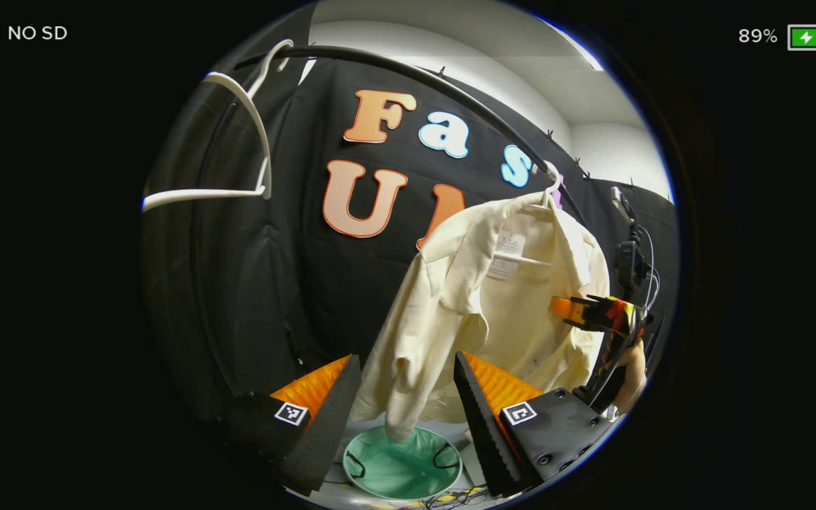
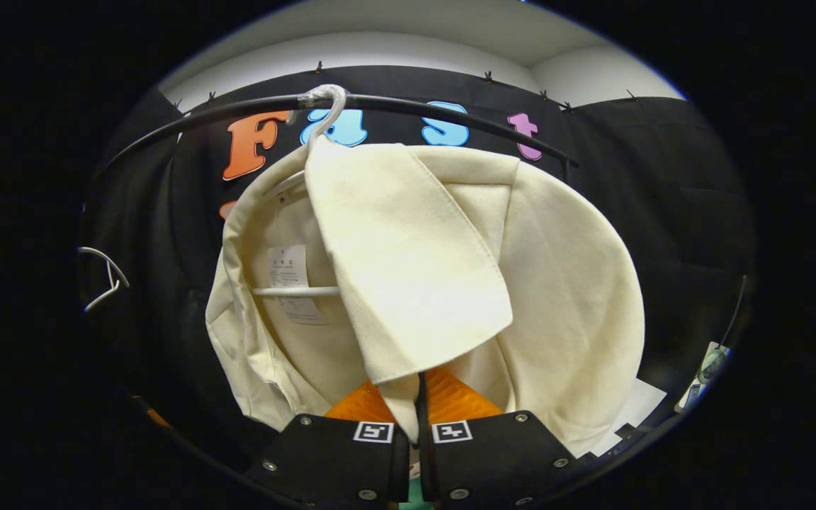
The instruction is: Grasp the clothes on the hanger with both hands and then place them into the laundry hamper below.
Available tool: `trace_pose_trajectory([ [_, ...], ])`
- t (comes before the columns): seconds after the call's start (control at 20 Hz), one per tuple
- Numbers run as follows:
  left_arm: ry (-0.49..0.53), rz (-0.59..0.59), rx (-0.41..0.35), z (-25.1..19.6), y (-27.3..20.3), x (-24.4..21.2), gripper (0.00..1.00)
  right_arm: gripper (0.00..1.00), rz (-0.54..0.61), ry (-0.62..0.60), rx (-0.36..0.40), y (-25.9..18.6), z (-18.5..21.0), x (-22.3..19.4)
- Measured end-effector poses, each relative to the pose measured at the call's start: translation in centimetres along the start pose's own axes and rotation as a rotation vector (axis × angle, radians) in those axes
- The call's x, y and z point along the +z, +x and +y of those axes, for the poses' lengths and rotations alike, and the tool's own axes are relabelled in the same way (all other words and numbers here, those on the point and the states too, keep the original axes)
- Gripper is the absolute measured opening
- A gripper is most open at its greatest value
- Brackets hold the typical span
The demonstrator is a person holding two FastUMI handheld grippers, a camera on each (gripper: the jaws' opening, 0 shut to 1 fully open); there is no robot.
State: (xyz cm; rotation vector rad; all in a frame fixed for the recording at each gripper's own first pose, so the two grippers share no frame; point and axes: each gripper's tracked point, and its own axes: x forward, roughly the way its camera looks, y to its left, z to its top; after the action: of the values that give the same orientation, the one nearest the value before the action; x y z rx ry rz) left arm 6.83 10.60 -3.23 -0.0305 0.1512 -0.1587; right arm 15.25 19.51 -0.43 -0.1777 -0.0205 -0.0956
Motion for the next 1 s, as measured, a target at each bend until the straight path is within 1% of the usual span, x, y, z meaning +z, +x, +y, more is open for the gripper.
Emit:
trace_pose_trajectory([
  [0.1, -0.004, 0.005, -0.021, -0.8, 0.8, 0.1, 0.81, 0.04, 0.002, 0.004, 0.017, -0.6, 0.0, 0.0],
  [0.2, 0.017, 0.008, -0.03, -1.3, 1.8, 0.5, 0.81, 0.02, 0.002, 0.007, 0.032, -1.0, 0.0, 0.1],
  [0.45, 0.087, -0.008, -0.072, -3.5, 5.0, 1.5, 0.81, 0.02, -0.007, 0.02, 0.047, -1.8, -0.1, 0.5],
  [0.6, 0.11, -0.005, -0.112, -5.2, 7.5, 1.8, 0.81, 0.03, -0.017, 0.015, 0.055, -1.8, -0.1, 0.6],
  [0.65, 0.109, 0.002, -0.127, -5.8, 8.4, 1.7, 0.84, 0.03, -0.019, 0.016, 0.056, -1.8, -0.1, 0.6],
  [0.7, 0.108, 0.011, -0.134, -6.3, 9.4, 1.6, 0.81, 0.02, -0.02, 0.018, 0.059, -1.9, 0.0, 0.6],
  [0.75, 0.109, 0.017, -0.131, -6.6, 10.3, 1.6, 0.81, 0.02, -0.021, 0.019, 0.062, -1.9, 0.1, 0.7],
  [0.8, 0.117, 0.02, -0.116, -6.7, 11.3, 1.7, 0.84, 0.02, -0.023, 0.018, 0.064, -1.9, 0.1, 0.7],
  [0.85, 0.131, 0.013, -0.103, -6.8, 12.0, 2.0, 0.81, 0.02, -0.025, 0.017, 0.064, -2.0, 0.0, 0.8],
  [1.0, 0.186, -0.012, -0.085, -7.5, 14.0, 3.0, 0.81, 0.02, -0.03, 0.023, 0.062, -2.3, -0.1, 1.0],
])
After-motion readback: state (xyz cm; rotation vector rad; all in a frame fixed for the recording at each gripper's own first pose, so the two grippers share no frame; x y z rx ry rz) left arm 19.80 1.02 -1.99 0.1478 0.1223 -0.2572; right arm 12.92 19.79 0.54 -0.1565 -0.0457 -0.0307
